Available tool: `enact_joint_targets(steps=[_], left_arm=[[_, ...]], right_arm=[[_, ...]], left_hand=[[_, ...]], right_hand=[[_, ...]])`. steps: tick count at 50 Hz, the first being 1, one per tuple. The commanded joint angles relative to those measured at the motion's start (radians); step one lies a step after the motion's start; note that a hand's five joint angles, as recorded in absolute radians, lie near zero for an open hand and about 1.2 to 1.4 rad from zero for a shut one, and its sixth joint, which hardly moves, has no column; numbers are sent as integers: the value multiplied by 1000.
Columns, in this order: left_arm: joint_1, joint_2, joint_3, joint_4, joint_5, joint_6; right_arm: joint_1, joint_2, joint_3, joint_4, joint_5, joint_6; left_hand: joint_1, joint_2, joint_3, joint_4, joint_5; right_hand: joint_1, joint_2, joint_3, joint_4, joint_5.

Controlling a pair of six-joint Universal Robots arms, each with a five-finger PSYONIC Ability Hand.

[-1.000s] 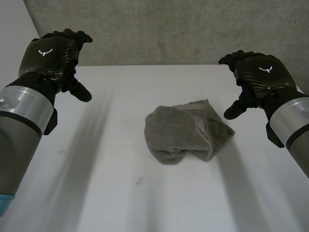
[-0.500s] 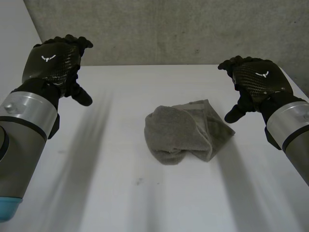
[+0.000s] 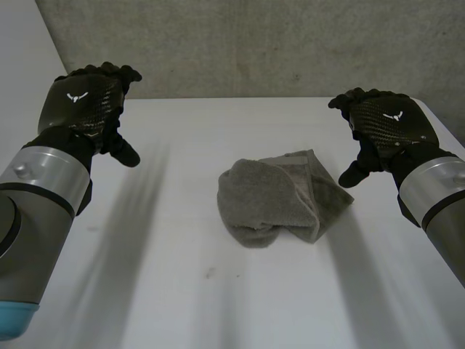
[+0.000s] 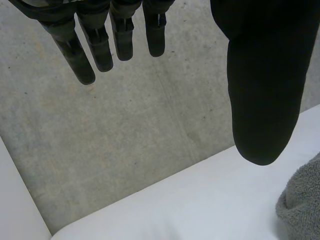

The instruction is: Fold the laundry

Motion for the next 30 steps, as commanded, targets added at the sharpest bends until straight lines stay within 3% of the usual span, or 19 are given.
enact_joint_targets(steps=[1, 23, 26, 27, 28, 29, 30], left_arm=[[-2, -10, -14, 6, -4, 4], [-1, -10, -14, 6, -4, 5], [-1, -9, -15, 4, -4, 5], [-1, -9, -15, 4, -4, 5], [-1, -9, -15, 4, -4, 5], [-1, -9, -14, 2, -4, 5], [1, -9, -11, -1, -6, 5]], right_arm=[[-1, 6, 16, -15, 5, -10], [-3, 6, 18, -24, 0, -7], [-3, 6, 18, -24, -1, -9], [-3, 6, 19, -27, -1, -7], [-3, 6, 19, -27, -1, -7], [-4, 6, 23, -31, -1, -3], [-6, 6, 26, -39, 0, -1]], left_hand=[[-88, -82, -84, -82, -80], [-71, -65, -67, -65, -62], [98, 104, 103, 105, 107], [108, 114, 112, 114, 117], [108, 114, 113, 114, 117], [33, 39, 37, 39, 41], [-101, -95, -97, -95, -92]], right_hand=[[-23, -52, -102, -103, -88], [-23, -52, -102, -103, -88], [-23, -52, -102, -103, -88], [164, 135, 85, 84, 98], [166, 137, 88, 87, 101], [262, 233, 184, 183, 197], [141, 112, 62, 62, 76]])
